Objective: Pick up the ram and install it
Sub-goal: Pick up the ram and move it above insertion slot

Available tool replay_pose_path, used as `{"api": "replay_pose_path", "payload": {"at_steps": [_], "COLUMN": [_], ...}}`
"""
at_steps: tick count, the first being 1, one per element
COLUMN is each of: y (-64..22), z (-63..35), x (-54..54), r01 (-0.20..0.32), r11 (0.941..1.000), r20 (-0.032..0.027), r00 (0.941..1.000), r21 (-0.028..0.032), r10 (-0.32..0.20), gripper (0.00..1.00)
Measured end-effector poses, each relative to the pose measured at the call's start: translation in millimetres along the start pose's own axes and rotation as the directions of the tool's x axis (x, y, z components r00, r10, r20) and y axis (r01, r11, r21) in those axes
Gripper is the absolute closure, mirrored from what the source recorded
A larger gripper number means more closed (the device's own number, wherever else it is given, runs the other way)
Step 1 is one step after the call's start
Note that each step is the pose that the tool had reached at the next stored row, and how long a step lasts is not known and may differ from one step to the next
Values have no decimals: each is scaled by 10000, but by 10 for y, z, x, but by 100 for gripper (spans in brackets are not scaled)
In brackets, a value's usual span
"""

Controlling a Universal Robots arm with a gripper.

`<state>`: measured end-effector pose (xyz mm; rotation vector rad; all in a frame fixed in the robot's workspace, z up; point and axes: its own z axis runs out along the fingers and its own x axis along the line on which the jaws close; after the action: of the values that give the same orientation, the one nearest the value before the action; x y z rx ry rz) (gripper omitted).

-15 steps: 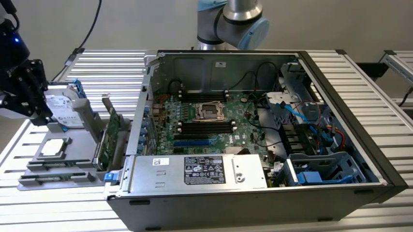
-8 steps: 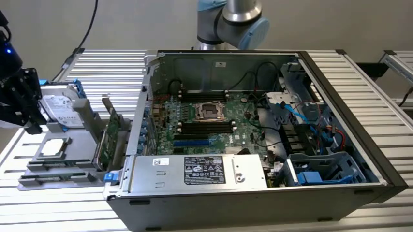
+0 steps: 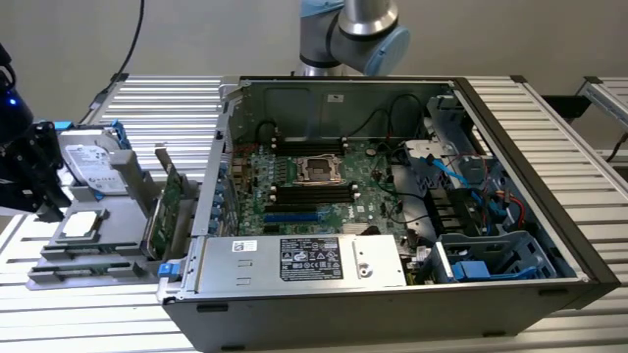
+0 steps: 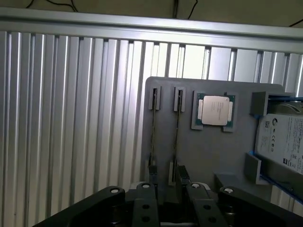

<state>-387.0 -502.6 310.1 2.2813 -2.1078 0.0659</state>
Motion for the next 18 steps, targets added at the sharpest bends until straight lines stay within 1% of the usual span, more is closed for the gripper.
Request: {"api": "replay_pose_path", "payload": {"at_steps": [9, 18], "y": [1, -35], "z": [173, 337], "x": [146, 162], "r01": [0, 0], "r11": [10000, 10000], "r20": [1, 0], "r00": [10000, 10000], "r21": [1, -1], "r10": [0, 0], "gripper": [70, 70]}}
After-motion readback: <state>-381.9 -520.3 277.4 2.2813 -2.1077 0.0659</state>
